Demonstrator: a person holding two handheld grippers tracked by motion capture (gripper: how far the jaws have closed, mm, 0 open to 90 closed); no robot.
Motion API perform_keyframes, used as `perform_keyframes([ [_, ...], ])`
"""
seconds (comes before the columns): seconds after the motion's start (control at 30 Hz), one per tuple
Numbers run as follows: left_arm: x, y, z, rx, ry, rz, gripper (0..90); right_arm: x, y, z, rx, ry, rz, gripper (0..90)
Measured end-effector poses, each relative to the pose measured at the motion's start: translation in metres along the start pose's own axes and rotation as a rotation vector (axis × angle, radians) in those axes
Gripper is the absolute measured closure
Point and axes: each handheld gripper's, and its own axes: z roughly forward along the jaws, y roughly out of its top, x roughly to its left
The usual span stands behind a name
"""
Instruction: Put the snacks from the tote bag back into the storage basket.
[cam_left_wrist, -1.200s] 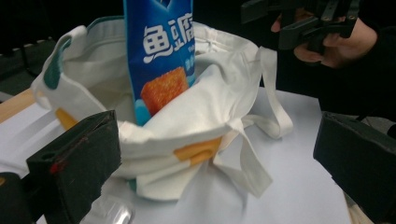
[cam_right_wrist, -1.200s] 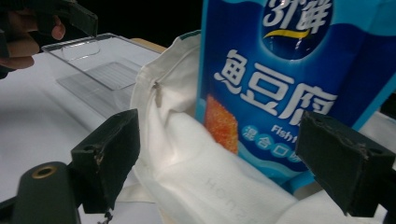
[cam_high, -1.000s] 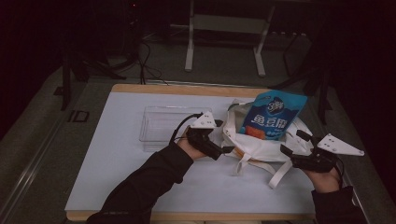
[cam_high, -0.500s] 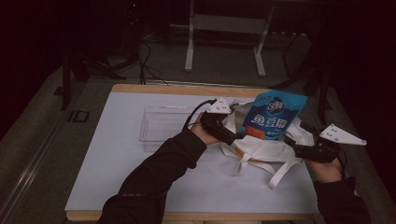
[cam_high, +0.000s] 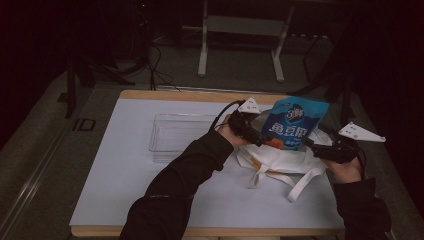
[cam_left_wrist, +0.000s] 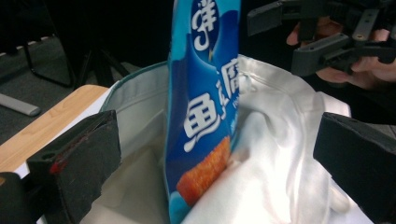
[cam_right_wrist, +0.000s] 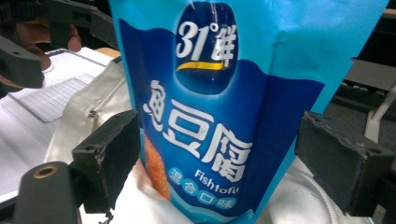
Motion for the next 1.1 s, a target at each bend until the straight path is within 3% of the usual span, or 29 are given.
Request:
perform_keyframes([
  [0.17, 0.000, 0.000, 0.013, 0.001, 0.008, -0.022, 10.4, -0.009, -0.001, 0.006, 0.002, -0.023, 0.015, 14.7],
  [0.3, 0.000, -0.003, 0.024, 0.034, 0.021, -0.021, 14.7, -0.014, -0.003, 0.009, 0.013, -0.039, 0.021, 14.7],
  [0.37, 0.001, -0.004, 0.028, 0.038, 0.012, -0.022, 18.1, -0.017, -0.003, 0.012, 0.018, -0.036, 0.033, 15.3],
  [0.53, 0.002, -0.002, 0.036, 0.051, 0.040, -0.029, 24.6, -0.024, -0.004, 0.020, 0.027, -0.022, 0.054, 19.5],
  [0.63, 0.002, 0.002, 0.038, 0.055, 0.056, -0.032, 31.3, -0.026, -0.004, 0.024, 0.034, -0.011, 0.056, 21.9],
  [0.77, 0.002, 0.007, 0.041, 0.079, 0.084, 0.001, 42.0, -0.026, -0.004, 0.029, 0.045, 0.003, 0.058, 23.3],
  [0.83, 0.003, 0.008, 0.043, 0.081, 0.076, -0.012, 47.1, -0.025, -0.002, 0.031, 0.046, 0.005, 0.048, 24.5],
  [1.1, 0.002, 0.009, 0.046, 0.063, 0.089, -0.007, 66.8, -0.019, 0.002, 0.035, 0.061, -0.010, -0.008, 44.5],
])
